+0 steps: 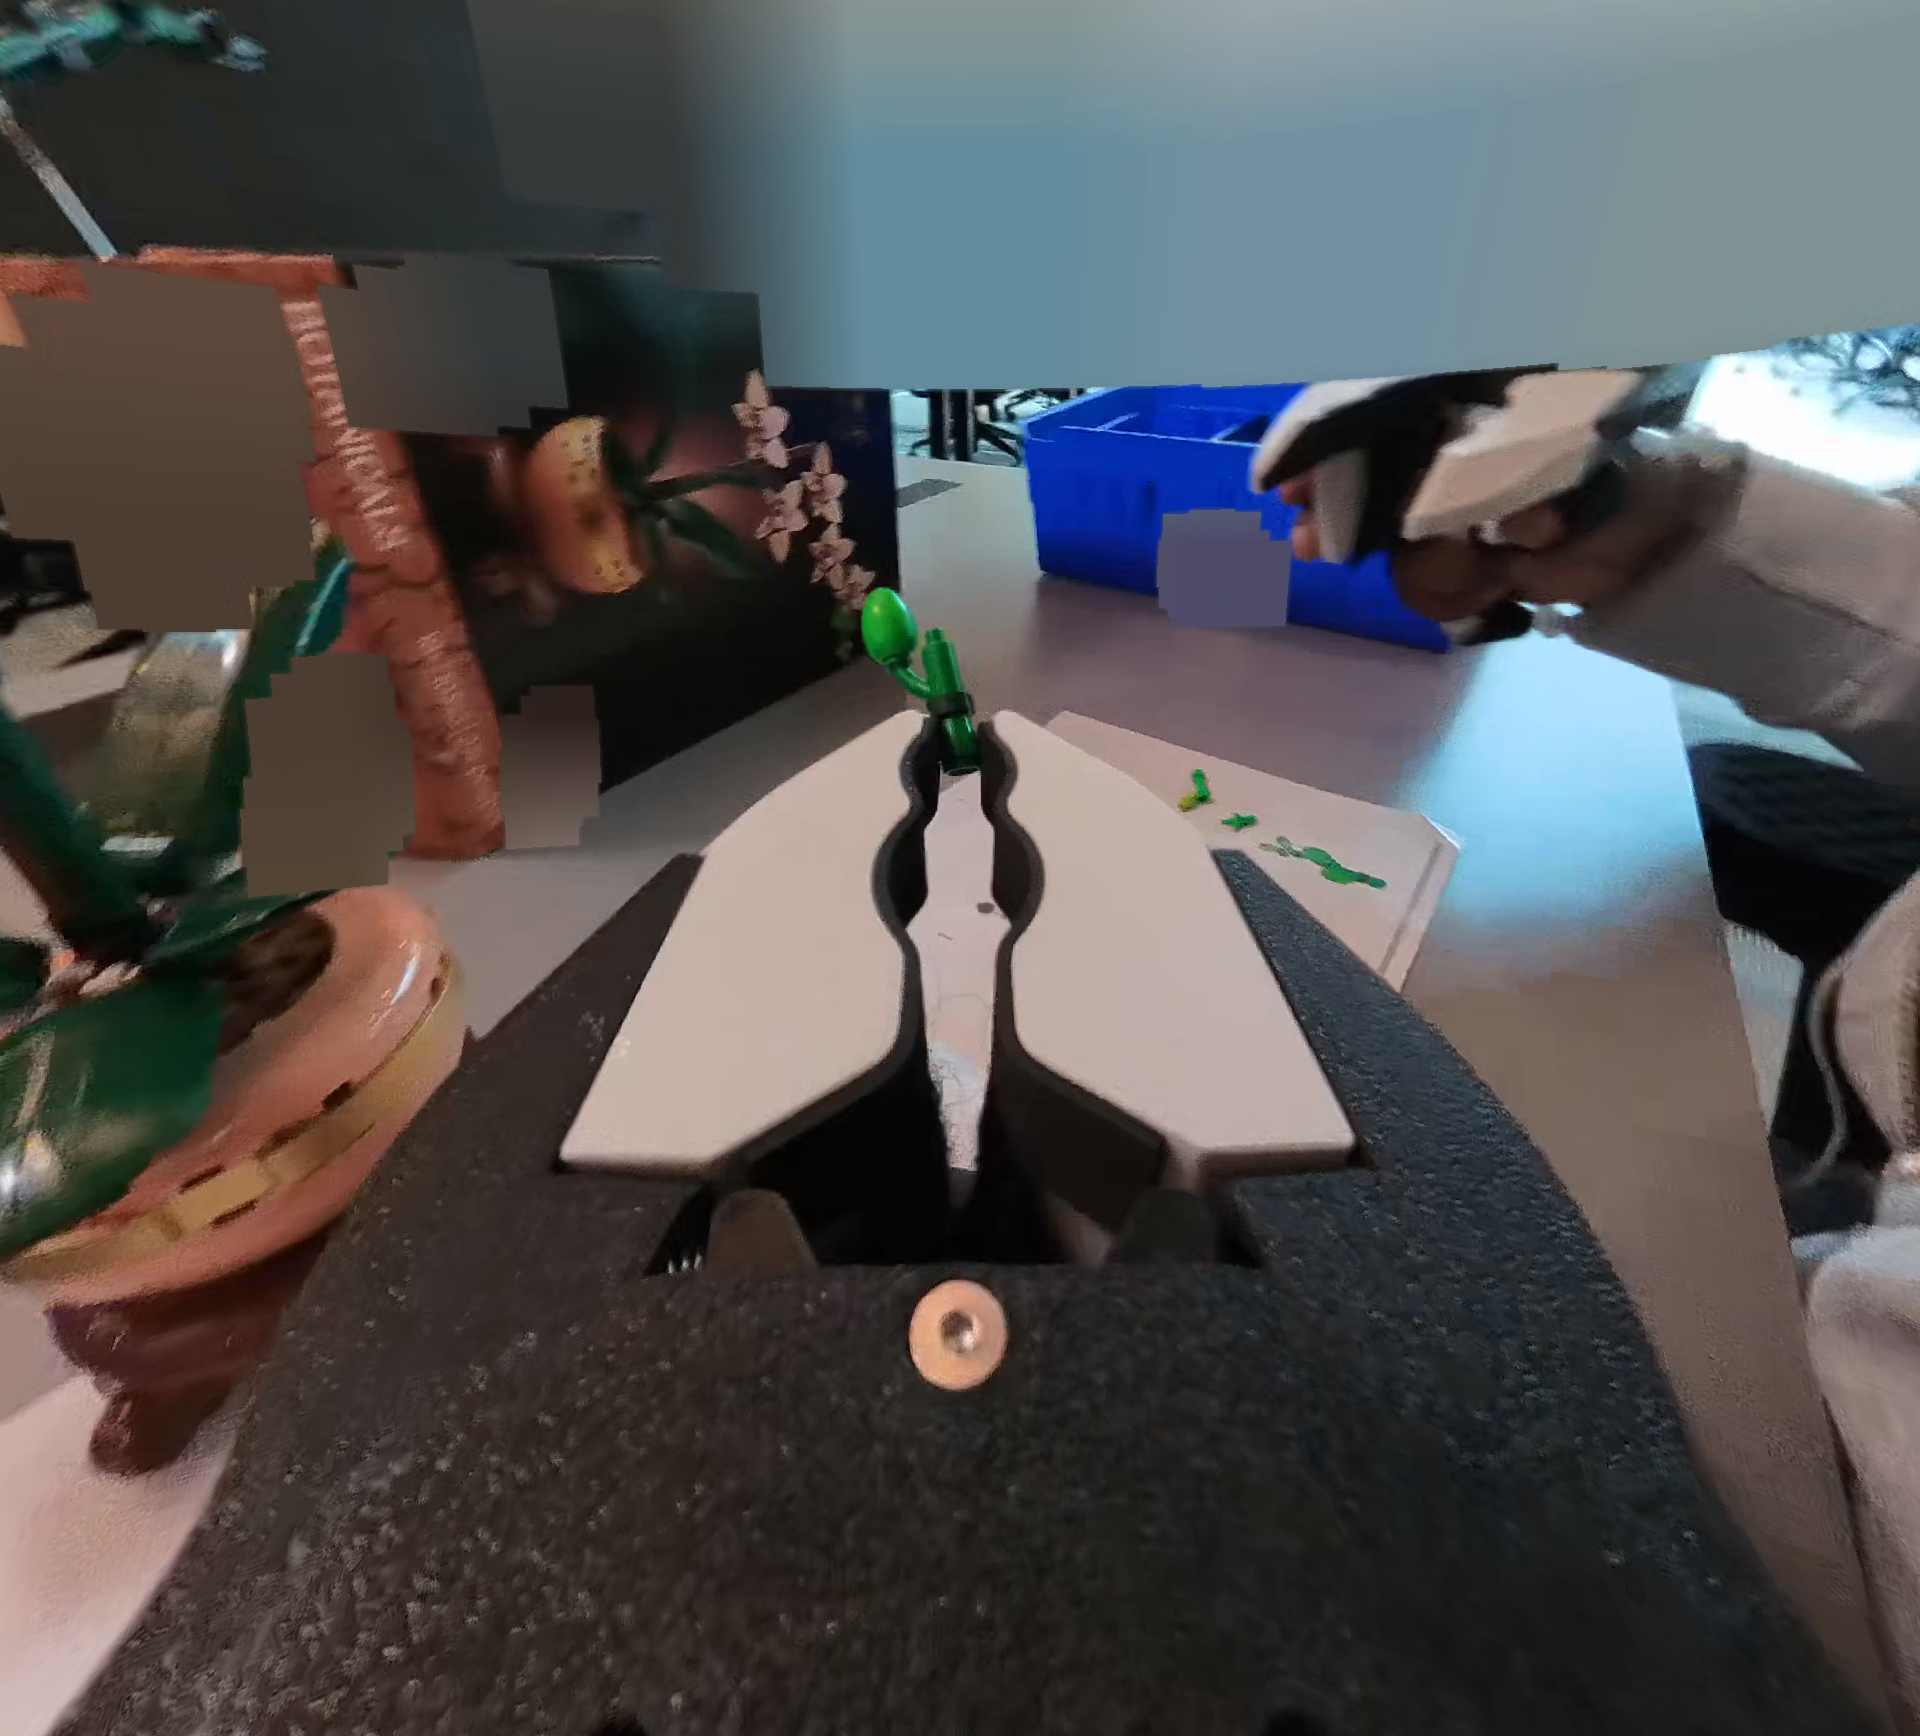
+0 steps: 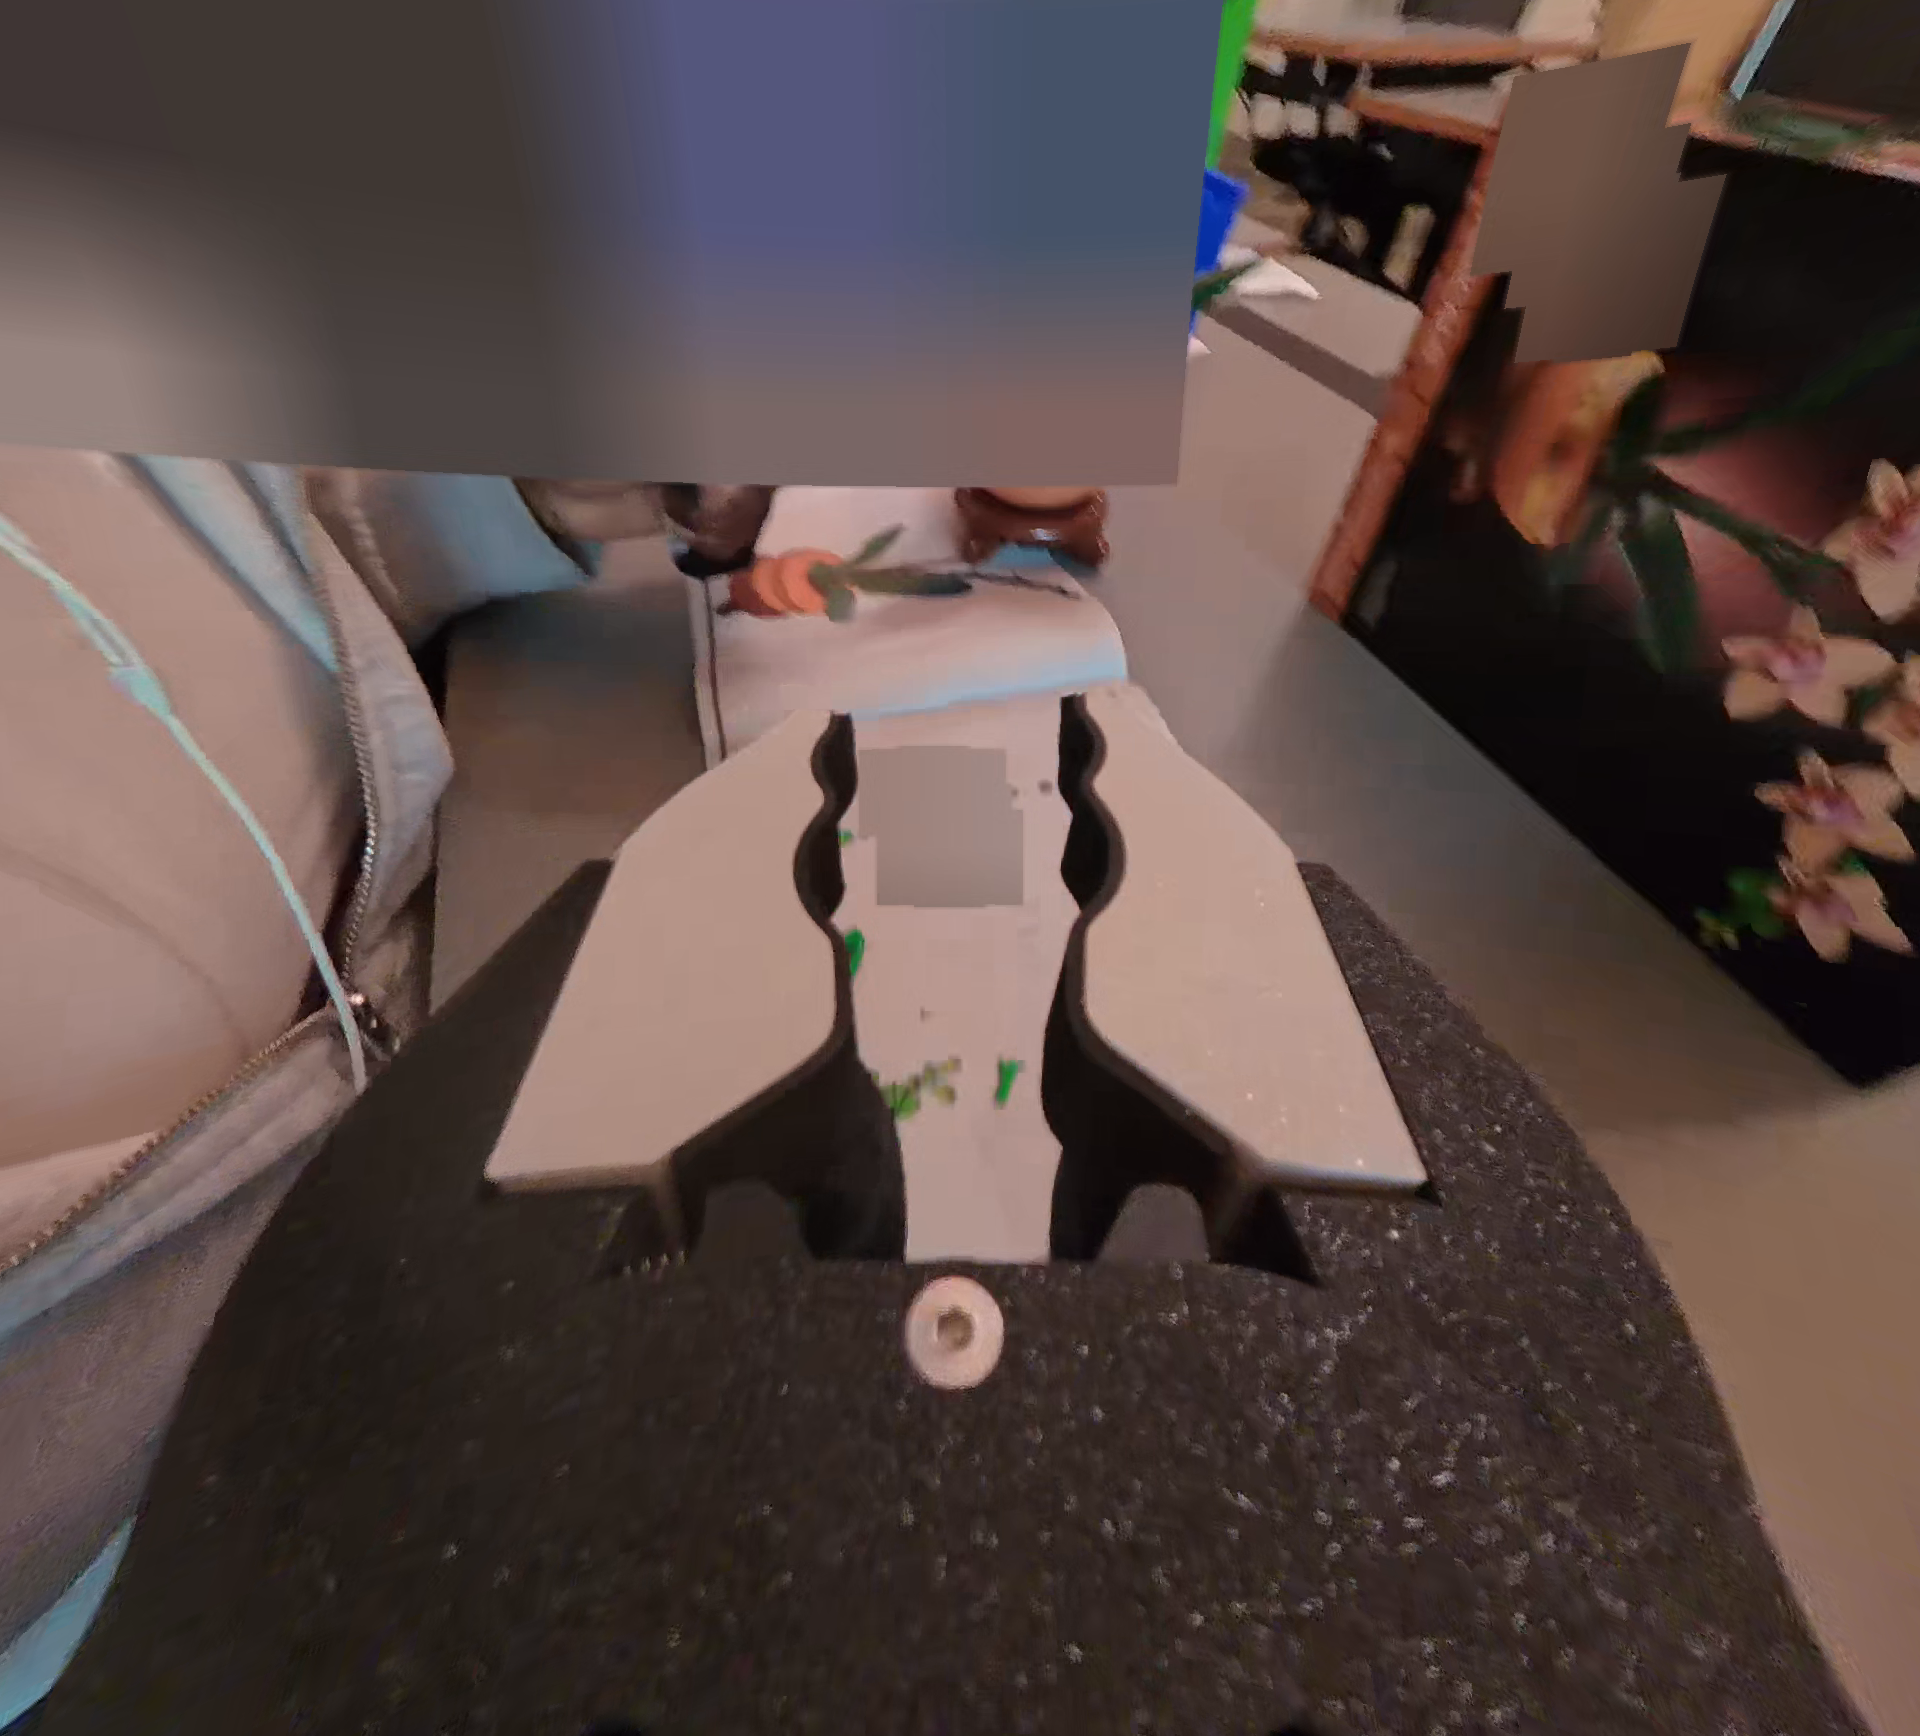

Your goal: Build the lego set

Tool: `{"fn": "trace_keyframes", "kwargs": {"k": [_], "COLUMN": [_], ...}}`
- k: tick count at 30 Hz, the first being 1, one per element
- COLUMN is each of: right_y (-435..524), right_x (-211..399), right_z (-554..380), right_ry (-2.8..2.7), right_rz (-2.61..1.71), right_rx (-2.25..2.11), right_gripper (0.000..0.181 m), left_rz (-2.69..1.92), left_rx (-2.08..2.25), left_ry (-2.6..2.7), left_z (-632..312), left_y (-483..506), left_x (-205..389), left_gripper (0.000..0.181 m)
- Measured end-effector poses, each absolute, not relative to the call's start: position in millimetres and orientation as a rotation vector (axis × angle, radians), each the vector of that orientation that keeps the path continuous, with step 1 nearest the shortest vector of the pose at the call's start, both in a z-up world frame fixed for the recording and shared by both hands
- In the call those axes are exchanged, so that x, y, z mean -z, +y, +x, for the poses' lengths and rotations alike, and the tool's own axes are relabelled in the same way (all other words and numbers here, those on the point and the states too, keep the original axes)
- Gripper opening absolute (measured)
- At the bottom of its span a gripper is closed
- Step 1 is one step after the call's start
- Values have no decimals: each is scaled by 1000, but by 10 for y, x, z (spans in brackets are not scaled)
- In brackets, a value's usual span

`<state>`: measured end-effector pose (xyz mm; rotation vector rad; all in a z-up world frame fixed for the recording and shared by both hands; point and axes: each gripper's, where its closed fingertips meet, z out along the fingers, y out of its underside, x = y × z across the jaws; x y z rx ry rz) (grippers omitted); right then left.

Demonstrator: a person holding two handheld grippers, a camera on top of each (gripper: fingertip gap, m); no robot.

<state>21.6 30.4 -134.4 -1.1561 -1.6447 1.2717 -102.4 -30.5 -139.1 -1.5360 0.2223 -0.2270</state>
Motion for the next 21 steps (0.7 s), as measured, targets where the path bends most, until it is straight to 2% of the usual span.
{"fn": "trace_keyframes", "kwargs": {"k": [2,4,5,9,11,12,14,15,21], "right_y": [320,283,289,293,181,165,48,-21,-33], "right_x": [1429,1487,1529,1738,1879,1959,2079,2121,2477], "right_z": [294,362,391,464,477,477,457,421,253], "right_ry": [-1658,-1698,-1722,-1816,-1876,-1889,-1927,-1942,-2158], "right_rz": [-1204,-1179,-1176,-1235,-1293,-1352,-1381,-1358,-1234], "right_rx": [-1187,-1115,-1059,-892,-936,-941,-1003,-1030,-867], "right_gripper": [27,2,0,4,26,27,2,1,19], "left_rz": [-1534,-1543,-1546,-1581,-1573,-1565,-1560,-1565,-1586], "left_rx": [244,245,226,135,144,164,181,179,203], "left_ry": [172,162,166,204,208,209,214,215,258], "left_z": [-1052,-1025,-1013,-971,-934,-908,-886,-885,-811], "left_y": [-297,-278,-267,-233,-232,-237,-242,-241,-255], "left_x": [1389,1404,1412,1493,1503,1496,1488,1497,1537], "left_gripper": [6,6,6,6,6,6,6,6,6]}}
